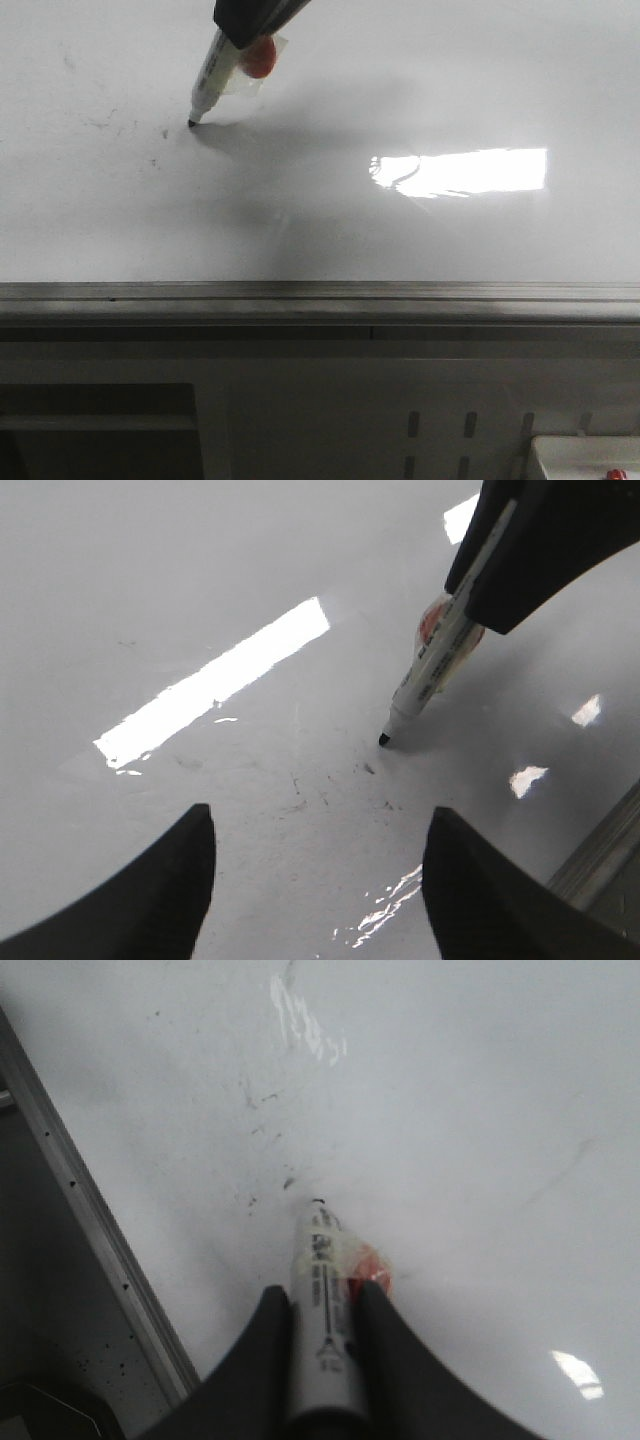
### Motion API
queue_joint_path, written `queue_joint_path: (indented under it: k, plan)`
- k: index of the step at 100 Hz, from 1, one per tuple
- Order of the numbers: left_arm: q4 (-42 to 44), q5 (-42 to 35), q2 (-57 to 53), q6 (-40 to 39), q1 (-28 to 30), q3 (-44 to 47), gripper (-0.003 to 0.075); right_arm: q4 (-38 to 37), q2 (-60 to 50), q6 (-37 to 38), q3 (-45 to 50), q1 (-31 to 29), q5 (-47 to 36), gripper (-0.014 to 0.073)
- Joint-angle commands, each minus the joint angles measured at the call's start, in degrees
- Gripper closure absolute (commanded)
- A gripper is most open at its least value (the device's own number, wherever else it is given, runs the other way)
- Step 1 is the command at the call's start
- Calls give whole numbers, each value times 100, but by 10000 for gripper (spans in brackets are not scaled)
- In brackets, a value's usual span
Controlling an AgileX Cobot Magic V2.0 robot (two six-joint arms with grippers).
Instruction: Write number 4 on whiteboard
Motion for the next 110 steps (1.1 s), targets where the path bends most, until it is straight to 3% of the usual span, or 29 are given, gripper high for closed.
queue_joint_path:
  k: [1,51,81,110]
  plan:
    - [-98,-445,-16,-55,27,-154,302,-59,-141,-29,-217,-45,-181,659]
    - [-98,-489,-16,-55,27,-154,302,249,161,-29,-29,313,-35,659]
    - [-98,-489,-16,-55,27,-154,302,221,-177,91,13,-159,713,657]
    - [-98,-489,-16,-55,27,-154,302,220,-424,175,351,-305,640,658]
